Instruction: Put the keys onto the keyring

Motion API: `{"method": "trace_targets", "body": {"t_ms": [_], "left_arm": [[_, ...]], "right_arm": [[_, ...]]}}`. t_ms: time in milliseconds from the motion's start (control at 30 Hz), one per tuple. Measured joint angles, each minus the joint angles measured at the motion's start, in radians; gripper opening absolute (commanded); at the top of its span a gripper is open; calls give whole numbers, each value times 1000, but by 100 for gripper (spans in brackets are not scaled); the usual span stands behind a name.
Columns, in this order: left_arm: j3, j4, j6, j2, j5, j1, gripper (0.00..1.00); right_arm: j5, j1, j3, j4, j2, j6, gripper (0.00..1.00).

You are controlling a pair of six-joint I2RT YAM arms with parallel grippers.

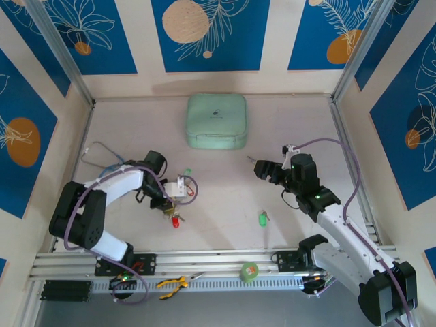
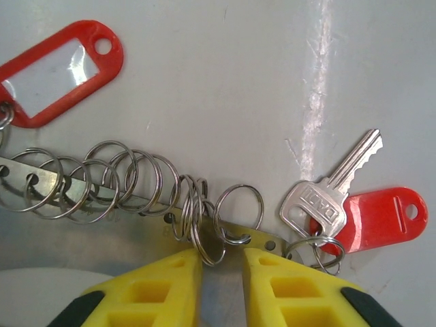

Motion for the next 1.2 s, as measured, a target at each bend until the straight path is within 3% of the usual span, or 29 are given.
{"method": "trace_targets", "body": {"t_ms": [233,433,633,800,967,1200], "left_arm": [[8,-5,0,25,0,-8,13],[13,-3,-6,25,0,-13,20],[16,-4,-28,28,-1,-16,21],[29,-3,-50,41,-2,-22,15],[31,6,-65,40,-2,-29,0],[-11,64,-53,-45,-27,-35,0]], "right_arm": [[4,-1,0,-17,0,0,86],[5,-1,0,-17,-1,0,86],[8,-3,-2,-20,-1,0,86],[8,-3,-2,-20,-2,0,86],[8,-4,-2,-21,-2,0,86],[8,-5,-2,-23,-2,0,87]]}}
